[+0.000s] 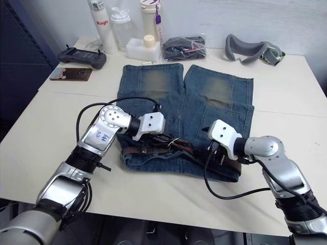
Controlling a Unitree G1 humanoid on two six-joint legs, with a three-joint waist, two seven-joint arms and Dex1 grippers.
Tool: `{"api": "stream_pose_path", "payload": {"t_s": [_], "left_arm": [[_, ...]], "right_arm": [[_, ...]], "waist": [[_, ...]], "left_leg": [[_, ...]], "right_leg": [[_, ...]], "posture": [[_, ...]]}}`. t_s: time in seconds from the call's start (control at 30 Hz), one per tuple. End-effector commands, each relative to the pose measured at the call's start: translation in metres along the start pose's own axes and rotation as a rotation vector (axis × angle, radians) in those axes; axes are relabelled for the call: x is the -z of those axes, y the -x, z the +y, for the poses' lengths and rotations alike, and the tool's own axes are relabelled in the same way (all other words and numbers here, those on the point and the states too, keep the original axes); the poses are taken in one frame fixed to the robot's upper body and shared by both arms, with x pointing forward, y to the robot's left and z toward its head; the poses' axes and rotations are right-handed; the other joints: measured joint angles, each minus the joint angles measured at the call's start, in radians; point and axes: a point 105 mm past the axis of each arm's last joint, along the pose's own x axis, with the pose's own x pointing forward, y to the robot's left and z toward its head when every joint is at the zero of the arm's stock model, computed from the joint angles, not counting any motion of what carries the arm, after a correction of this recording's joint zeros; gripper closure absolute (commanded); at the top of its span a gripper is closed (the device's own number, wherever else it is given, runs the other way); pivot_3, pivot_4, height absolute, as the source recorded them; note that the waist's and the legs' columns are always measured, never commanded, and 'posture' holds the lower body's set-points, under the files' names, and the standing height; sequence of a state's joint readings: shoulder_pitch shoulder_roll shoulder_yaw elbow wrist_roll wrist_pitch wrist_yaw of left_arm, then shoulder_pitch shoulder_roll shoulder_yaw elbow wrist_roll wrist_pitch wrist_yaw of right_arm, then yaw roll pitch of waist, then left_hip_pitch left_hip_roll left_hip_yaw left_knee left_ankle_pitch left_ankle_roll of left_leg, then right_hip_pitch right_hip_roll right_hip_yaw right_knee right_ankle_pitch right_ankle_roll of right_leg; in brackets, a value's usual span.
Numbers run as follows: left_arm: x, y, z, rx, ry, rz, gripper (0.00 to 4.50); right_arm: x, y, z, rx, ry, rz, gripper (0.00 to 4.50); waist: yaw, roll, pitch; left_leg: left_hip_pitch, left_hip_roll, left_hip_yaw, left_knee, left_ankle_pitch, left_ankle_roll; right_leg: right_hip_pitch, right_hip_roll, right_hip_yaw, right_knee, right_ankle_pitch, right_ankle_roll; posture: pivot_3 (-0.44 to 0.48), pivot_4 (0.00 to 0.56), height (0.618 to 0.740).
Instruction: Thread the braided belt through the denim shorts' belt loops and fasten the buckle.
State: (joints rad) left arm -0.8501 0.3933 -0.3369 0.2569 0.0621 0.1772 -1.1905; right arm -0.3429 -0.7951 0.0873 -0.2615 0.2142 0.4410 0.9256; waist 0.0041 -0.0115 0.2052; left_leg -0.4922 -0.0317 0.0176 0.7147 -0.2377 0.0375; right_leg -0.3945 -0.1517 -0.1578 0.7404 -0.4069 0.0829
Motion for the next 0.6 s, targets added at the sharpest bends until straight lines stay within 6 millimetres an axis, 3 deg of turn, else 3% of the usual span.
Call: {"api": "stream_pose_path", "payload": {"t_s": [0.03, 0.17, 0.27, 0.47, 0.6], "left_arm": [[-0.010, 0.000, -0.002, -0.004, -0.021, -0.042, 4.50], [-0.010, 0.000, -0.002, -0.007, -0.021, -0.041, 4.50], [-0.010, 0.000, -0.001, -0.009, -0.022, -0.042, 4.50], [-0.012, -0.001, 0.001, -0.002, -0.030, -0.045, 4.50], [-0.015, -0.003, 0.002, 0.004, -0.034, -0.051, 4.50]], "right_arm": [[-0.011, 0.006, -0.007, 0.013, 0.004, -0.029, 0.02], [-0.010, 0.006, -0.007, 0.007, -0.057, -0.007, 0.02], [-0.016, 0.009, -0.006, -0.002, -0.039, -0.018, 0.02], [-0.027, 0.014, 0.009, -0.083, -0.001, -0.018, 0.02], [-0.023, 0.013, 0.004, -0.050, 0.113, 0.024, 0.02]], "waist": [[0.000, 0.000, 0.000], [0.015, 0.000, 0.000], [0.041, -0.002, 0.000], [0.022, -0.001, 0.000], [0.021, -0.001, 0.000]], "left_leg": [[0.000, 0.000, 0.000, 0.000, 0.000, 0.000], [0.001, 0.004, 0.005, 0.003, -0.002, -0.003], [0.001, 0.034, 0.053, 0.024, -0.023, -0.008], [-0.008, 0.032, 0.050, 0.036, -0.028, -0.003], [-0.010, 0.031, 0.048, 0.037, -0.029, -0.002]], "right_leg": [[0.000, 0.000, 0.000, 0.000, 0.000, 0.000], [-0.004, 0.002, 0.005, 0.000, 0.000, 0.000], [-0.029, 0.023, 0.049, 0.016, 0.002, -0.005], [-0.032, 0.021, 0.045, 0.026, -0.001, -0.004], [-0.032, 0.021, 0.042, 0.026, -0.001, -0.004]], "posture": [[0.000, 0.150, 0.658], [0.000, 0.150, 0.654], [0.000, 0.150, 0.652], [0.000, 0.150, 0.652], [0.000, 0.150, 0.652]]}}
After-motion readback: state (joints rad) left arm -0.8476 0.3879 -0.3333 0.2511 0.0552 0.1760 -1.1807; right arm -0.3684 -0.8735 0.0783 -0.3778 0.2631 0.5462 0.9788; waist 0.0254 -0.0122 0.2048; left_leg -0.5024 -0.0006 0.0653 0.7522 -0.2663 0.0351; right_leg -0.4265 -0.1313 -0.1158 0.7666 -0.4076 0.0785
